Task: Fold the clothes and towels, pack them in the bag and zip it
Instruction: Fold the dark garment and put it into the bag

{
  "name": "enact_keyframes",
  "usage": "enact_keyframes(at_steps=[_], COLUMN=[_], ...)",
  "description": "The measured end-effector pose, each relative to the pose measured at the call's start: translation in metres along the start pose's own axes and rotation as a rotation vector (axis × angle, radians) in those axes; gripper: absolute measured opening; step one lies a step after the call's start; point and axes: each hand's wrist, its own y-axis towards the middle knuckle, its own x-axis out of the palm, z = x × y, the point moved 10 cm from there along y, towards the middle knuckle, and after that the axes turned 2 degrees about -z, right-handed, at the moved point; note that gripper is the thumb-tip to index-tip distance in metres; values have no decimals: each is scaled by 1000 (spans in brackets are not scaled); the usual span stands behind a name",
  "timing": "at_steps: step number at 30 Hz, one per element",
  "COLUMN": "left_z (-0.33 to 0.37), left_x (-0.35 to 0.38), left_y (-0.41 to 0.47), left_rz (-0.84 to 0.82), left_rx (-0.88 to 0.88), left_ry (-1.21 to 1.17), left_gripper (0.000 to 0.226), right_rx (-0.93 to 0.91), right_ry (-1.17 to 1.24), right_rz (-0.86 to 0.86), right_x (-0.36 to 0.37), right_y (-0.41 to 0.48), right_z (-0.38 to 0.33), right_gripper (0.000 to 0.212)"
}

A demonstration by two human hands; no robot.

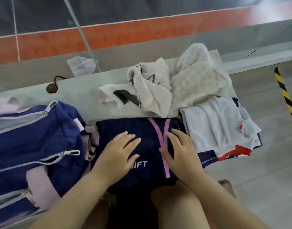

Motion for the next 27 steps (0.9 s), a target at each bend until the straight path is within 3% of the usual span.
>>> enact_keyframes(at_steps=[7, 15, 20, 27], left_z=[-25, -35, -33, -38], left_x=[30, 39, 42, 48], left_y=[-8, -20, -26, -40], left_rz=[153, 248, 261, 228], left_rx=[72, 69, 51, -63], left_ry=[-72, -49, -49, -63], left_gripper=[44, 68, 96, 77], right_rx=[-57, -120, -106, 162], right_ry=[-134, -152, -149, -114], right_rz=[185, 258, 203, 63], right_x=[38, 51, 48, 37], right_y=[-2, -5, -11, -29], right_z=[-7, -13, -14, 7], right_gripper=[45, 51, 58, 97])
